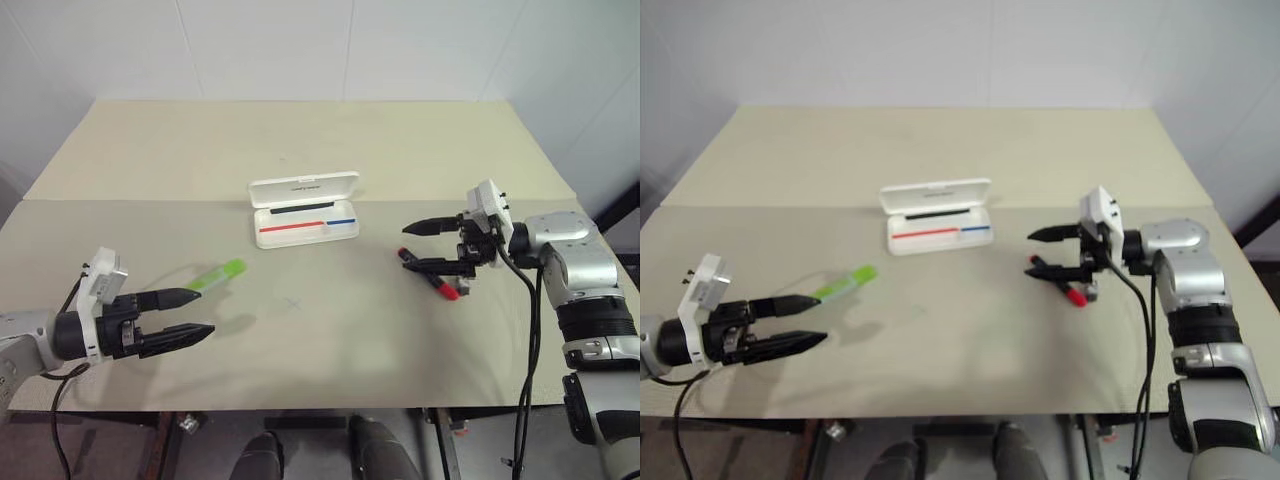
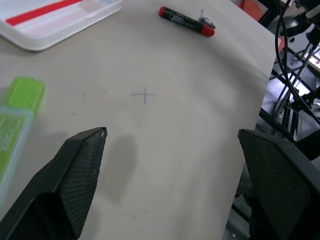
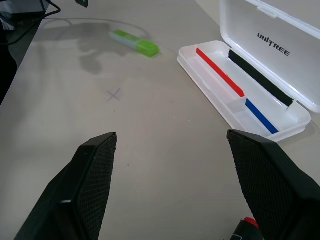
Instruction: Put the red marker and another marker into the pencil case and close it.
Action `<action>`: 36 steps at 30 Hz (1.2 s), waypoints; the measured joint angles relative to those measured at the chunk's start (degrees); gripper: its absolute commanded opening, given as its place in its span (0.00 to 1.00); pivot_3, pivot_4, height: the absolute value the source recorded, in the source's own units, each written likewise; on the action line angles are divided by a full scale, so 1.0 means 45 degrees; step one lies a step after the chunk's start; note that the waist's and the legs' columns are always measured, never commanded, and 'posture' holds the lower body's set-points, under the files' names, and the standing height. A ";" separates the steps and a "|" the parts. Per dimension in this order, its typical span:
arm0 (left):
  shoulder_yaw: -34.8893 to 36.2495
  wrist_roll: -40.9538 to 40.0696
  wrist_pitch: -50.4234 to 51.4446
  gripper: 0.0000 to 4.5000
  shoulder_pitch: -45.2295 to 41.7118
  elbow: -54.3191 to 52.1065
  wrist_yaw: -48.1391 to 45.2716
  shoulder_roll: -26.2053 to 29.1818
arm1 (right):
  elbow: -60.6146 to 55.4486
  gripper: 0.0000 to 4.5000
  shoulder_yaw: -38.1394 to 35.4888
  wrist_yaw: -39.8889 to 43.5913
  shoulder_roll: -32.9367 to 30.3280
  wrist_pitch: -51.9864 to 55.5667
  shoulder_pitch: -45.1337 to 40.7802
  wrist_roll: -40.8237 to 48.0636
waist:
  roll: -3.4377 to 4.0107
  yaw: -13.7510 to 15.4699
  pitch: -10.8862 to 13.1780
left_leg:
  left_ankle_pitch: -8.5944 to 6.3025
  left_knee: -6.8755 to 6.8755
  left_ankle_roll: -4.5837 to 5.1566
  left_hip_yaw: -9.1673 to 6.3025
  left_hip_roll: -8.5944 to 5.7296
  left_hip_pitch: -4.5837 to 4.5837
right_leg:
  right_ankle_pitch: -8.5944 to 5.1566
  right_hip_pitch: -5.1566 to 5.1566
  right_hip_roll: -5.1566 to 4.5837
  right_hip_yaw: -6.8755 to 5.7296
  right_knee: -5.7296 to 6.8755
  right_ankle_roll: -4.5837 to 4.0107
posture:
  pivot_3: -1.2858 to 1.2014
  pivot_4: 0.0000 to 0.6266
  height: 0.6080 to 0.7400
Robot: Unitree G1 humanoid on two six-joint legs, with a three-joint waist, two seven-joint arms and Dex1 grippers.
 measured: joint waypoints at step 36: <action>-0.7832 1.0384 -1.1820 1.00 -1.4297 1.8260 -0.2912 -0.4312 | -0.6795 1.00 -0.1430 -0.4183 0.0702 0.1836 0.5519 0.1159 | -0.0007 0.0332 0.0002 | 0.0003 0.0132 -0.0004 -0.0034 -0.0021 -0.0034 | 0.0041 -0.0011 0.0006 -0.0027 0.0137 0.0130 | 0.52 0.24 1.00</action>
